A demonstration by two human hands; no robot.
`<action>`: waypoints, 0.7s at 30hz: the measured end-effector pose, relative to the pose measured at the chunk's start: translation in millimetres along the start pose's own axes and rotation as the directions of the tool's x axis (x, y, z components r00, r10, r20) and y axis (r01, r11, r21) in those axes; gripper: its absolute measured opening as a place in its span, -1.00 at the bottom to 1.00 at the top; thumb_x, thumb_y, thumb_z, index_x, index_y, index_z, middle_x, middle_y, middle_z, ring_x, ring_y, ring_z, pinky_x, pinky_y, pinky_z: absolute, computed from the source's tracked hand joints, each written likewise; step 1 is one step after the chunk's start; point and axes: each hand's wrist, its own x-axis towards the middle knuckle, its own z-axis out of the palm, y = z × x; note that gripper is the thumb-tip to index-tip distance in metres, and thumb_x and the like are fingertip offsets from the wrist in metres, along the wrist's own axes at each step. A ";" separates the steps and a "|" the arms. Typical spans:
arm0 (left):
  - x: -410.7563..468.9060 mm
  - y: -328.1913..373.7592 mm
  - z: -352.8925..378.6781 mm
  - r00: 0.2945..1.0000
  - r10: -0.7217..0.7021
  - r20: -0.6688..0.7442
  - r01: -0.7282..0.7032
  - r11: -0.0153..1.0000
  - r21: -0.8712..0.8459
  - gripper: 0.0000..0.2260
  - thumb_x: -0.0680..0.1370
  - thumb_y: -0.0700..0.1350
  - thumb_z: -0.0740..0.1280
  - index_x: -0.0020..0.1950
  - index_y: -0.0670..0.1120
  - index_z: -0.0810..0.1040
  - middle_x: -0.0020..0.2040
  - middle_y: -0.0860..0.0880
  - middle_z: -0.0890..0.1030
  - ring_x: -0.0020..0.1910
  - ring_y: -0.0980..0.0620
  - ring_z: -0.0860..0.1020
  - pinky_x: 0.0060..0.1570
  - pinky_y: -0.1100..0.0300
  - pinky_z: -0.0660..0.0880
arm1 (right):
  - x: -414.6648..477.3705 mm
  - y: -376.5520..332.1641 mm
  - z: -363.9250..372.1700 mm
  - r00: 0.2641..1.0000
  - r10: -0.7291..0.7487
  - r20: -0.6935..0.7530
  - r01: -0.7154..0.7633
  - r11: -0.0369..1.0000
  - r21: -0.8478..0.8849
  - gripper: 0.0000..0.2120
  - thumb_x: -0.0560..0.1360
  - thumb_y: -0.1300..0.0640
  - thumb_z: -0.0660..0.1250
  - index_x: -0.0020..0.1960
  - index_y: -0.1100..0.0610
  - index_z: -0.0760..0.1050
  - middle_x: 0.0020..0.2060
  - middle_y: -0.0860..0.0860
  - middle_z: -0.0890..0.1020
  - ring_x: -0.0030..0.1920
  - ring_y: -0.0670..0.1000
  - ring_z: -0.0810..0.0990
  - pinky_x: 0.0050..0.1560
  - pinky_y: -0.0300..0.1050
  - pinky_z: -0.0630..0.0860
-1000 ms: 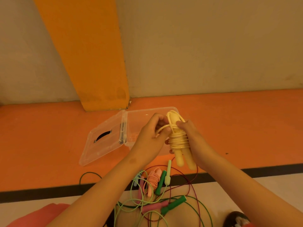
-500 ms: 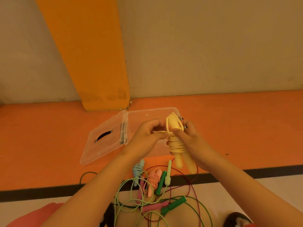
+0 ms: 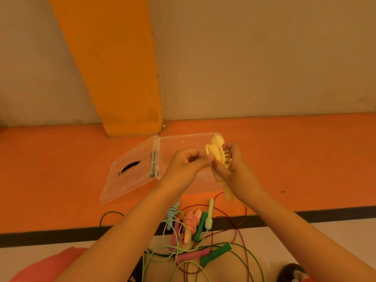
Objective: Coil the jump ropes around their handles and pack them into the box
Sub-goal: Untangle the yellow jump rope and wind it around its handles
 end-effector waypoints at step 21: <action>-6.0 -12.8 7.5 0.973 0.219 0.075 -0.230 0.878 0.419 -0.98 0.60 -0.17 0.27 0.01 -0.09 0.47 -0.30 0.04 0.52 -0.39 0.24 0.47 -0.41 0.42 0.34 | -12.0 0.4 -14.1 0.911 0.125 0.394 -0.332 0.789 0.517 -0.55 0.41 0.00 0.37 0.26 -0.25 0.38 0.14 0.07 0.59 0.02 0.20 0.66 -0.13 0.13 0.62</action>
